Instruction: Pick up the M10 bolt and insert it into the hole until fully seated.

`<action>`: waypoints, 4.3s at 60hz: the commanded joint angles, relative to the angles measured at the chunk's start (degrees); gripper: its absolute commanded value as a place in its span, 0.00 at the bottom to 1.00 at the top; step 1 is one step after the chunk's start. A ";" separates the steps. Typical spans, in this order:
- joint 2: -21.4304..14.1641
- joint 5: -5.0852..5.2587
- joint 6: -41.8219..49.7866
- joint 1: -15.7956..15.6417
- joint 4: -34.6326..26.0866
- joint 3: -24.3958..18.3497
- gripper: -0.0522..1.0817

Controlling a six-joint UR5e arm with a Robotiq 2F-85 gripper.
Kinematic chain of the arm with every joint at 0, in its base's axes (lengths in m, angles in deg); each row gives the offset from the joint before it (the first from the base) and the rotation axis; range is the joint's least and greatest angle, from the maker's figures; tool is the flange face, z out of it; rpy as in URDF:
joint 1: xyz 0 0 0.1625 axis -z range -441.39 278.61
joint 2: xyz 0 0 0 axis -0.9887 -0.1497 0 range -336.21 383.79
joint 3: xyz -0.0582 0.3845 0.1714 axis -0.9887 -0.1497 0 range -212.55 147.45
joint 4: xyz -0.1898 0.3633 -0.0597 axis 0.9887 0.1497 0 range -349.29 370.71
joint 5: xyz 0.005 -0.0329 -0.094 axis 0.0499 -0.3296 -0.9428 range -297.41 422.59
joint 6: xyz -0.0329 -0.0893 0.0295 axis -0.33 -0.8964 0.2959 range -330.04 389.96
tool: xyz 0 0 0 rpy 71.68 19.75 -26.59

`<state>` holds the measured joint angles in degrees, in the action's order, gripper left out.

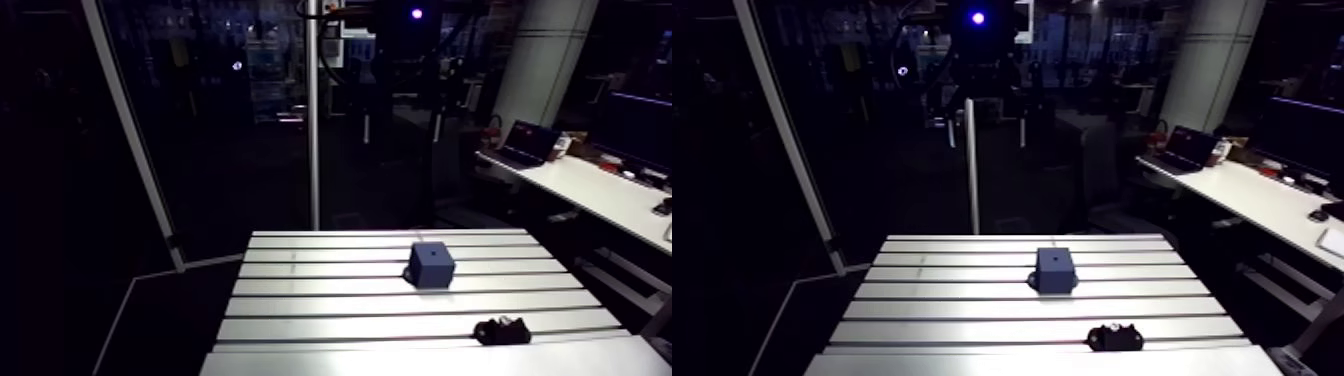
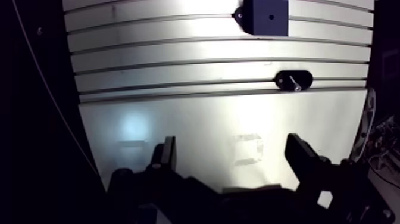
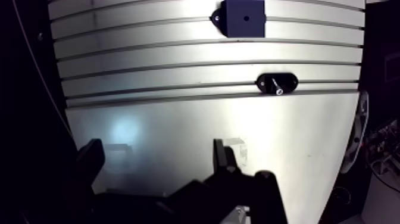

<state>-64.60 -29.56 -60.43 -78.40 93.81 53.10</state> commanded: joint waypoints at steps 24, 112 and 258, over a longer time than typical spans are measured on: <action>-0.51 2.20 -1.79 -2.74 2.64 1.49 0.05; -0.16 2.20 -26.18 22.23 22.32 19.71 0.05; 6.87 -2.73 -28.92 26.37 42.08 36.36 0.38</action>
<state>-58.10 -31.97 -89.27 -52.18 134.53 88.47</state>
